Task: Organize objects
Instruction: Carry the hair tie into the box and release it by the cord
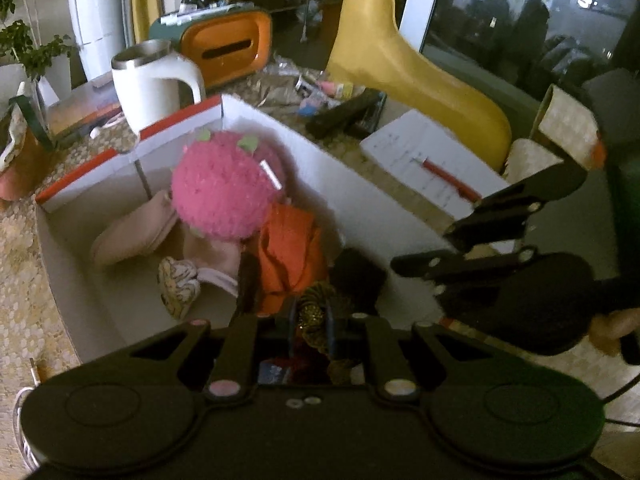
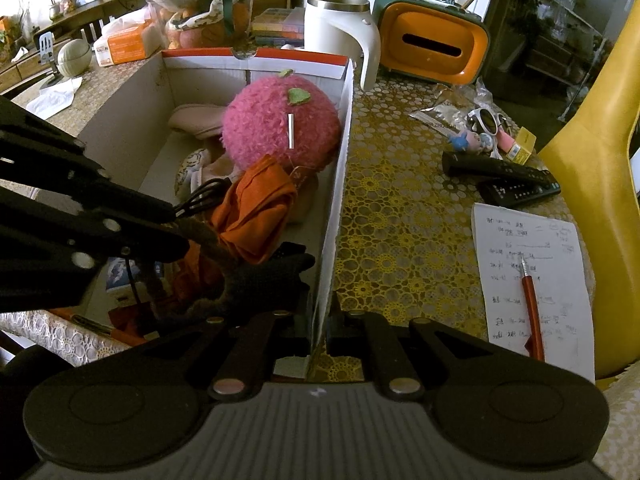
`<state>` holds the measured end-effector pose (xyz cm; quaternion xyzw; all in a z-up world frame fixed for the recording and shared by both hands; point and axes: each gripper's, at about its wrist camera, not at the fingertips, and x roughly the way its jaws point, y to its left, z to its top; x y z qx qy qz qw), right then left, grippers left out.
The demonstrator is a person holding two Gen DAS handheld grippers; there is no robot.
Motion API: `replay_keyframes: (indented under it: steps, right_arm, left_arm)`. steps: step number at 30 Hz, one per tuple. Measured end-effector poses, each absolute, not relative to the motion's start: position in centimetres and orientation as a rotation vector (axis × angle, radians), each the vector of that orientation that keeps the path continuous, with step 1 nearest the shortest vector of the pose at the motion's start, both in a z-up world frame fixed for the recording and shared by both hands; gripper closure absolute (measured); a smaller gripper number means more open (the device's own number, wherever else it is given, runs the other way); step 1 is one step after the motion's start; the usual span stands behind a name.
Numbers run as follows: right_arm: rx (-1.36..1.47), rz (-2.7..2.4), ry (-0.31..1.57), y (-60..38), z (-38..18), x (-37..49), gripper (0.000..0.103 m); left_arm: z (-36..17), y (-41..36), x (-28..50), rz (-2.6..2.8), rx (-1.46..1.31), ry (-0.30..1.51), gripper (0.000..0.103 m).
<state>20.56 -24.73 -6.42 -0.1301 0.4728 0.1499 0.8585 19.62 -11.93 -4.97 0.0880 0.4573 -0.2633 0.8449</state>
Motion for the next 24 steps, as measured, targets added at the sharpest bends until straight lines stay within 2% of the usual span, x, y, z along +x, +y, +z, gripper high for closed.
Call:
replay_keyframes:
  steps: [19, 24]
  right_arm:
    - [-0.273, 0.315, 0.993, -24.7, -6.4, 20.5, 0.097]
    - [-0.274, 0.316, 0.992, -24.8, -6.4, 20.6, 0.097]
  left_arm:
    - [-8.1, -12.2, 21.1, -0.507, 0.25, 1.069, 0.091]
    - [-8.2, -12.2, 21.1, -0.506, 0.249, 1.08, 0.084]
